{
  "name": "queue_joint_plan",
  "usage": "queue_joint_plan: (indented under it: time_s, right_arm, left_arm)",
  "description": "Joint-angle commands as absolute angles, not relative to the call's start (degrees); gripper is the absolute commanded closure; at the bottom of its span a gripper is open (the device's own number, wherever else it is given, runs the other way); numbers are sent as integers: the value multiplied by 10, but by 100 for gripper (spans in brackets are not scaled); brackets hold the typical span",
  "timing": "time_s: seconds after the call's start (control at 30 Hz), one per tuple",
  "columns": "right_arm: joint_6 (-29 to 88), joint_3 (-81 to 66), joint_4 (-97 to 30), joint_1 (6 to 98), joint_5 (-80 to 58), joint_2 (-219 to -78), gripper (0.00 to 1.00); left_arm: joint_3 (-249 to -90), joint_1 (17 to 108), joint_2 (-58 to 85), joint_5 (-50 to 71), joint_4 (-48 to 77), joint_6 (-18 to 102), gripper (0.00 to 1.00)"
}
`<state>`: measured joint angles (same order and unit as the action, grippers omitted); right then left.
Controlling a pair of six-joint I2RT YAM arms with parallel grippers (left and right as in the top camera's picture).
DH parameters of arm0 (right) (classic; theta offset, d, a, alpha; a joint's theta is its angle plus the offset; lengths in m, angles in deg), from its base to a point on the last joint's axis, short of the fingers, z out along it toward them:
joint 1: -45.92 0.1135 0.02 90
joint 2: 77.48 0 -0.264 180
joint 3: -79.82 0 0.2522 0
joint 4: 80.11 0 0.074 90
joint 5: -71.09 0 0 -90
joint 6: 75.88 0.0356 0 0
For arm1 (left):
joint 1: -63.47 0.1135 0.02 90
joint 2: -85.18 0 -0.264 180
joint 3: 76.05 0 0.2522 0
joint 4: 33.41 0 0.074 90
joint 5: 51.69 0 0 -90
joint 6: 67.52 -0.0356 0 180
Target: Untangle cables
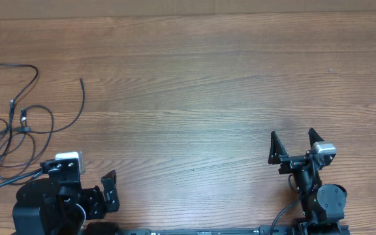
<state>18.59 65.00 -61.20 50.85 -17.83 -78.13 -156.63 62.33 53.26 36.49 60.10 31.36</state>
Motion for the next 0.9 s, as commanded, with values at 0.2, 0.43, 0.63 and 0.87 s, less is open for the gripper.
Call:
queue_joint_plan:
  time_s: [0.2, 0.43, 0.63, 0.87]
  right_arm:
    - [183, 656, -616, 512, -179, -776, 0]
    - [184, 656, -616, 512, -179, -776, 0]
    - [183, 656, -616, 512, -179, -776, 0]
    - [183, 656, -615, 512, -179, -776, 0]
  left_arm:
    - [-1534, 638, 550, 360, 507, 312, 0]
    - [-1384, 661, 612, 356, 319, 313, 1]
    - [-1216, 678, 692, 316, 132, 313, 0]
    - [-1063, 685, 776, 293, -73, 313, 0]
